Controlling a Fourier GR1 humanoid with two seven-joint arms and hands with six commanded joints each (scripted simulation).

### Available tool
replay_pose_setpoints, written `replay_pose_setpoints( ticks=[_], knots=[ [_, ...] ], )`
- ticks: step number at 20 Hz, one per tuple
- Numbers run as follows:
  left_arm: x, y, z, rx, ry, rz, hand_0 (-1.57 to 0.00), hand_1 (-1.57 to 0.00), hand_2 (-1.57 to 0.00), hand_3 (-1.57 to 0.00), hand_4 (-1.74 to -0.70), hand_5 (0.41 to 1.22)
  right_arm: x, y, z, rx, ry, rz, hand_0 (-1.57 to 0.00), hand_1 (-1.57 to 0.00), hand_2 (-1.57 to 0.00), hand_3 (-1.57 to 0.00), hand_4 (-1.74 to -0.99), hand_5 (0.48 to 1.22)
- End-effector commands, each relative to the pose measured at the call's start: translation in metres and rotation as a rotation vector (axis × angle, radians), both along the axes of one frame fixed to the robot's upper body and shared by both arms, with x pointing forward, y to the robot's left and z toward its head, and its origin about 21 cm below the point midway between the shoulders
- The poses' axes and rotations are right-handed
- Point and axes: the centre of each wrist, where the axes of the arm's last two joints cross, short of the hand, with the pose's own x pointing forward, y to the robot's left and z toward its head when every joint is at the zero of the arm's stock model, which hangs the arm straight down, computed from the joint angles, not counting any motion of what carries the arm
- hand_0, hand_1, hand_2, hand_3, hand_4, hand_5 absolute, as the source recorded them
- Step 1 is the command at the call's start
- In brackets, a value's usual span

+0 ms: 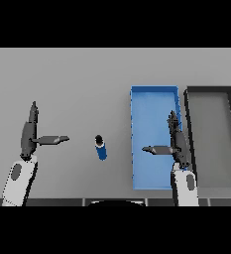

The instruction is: Pick up the blue pipe and place it into the blue bin.

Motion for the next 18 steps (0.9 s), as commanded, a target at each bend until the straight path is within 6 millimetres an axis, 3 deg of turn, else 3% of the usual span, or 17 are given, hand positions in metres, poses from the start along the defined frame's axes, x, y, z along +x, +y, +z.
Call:
replay_pose_setpoints(
  ticks=[1,6,8,11,14,18],
  knots=[
    [0.000,-0.001,0.000,0.000,-0.006,-0.001,0.00,0.00,0.00,0.00,-0.97,0.593,0.000,-0.001,0.000,0.000,0.000,-0.001,0.00,0.00,0.00,0.00,-1.205,0.629],
    [-0.003,-0.004,0.000,0.002,-0.014,-0.007,0.00,0.00,0.00,0.00,-0.97,0.593,-0.003,-0.007,-0.001,-0.006,-0.003,-0.002,0.00,0.00,0.00,0.00,-1.205,0.629],
    [-0.017,0.022,-0.006,0.120,-0.002,-0.190,0.00,0.00,0.00,0.00,-0.96,0.592,-0.019,-0.026,0.008,-0.222,-0.138,0.055,0.00,0.00,0.00,0.00,-1.201,0.628],
    [-0.019,0.035,-0.005,0.166,0.011,-0.277,0.00,0.00,0.00,0.00,-0.96,0.592,-0.029,-0.025,0.012,-0.297,-0.135,0.094,0.00,0.00,0.00,0.00,-1.193,0.622],
    [-0.019,0.030,-0.005,0.147,0.014,-0.339,0.00,0.00,0.00,0.00,-0.96,0.593,-0.029,-0.027,0.013,-0.313,-0.125,0.094,0.00,0.00,0.00,0.00,-1.203,0.625],
    [-0.035,0.030,0.002,0.164,0.033,-0.490,0.00,0.00,0.00,0.00,-1.01,0.561,-0.030,-0.028,0.015,-0.316,-0.136,0.109,0.00,0.00,0.00,0.00,-1.180,0.617]
  ],
)
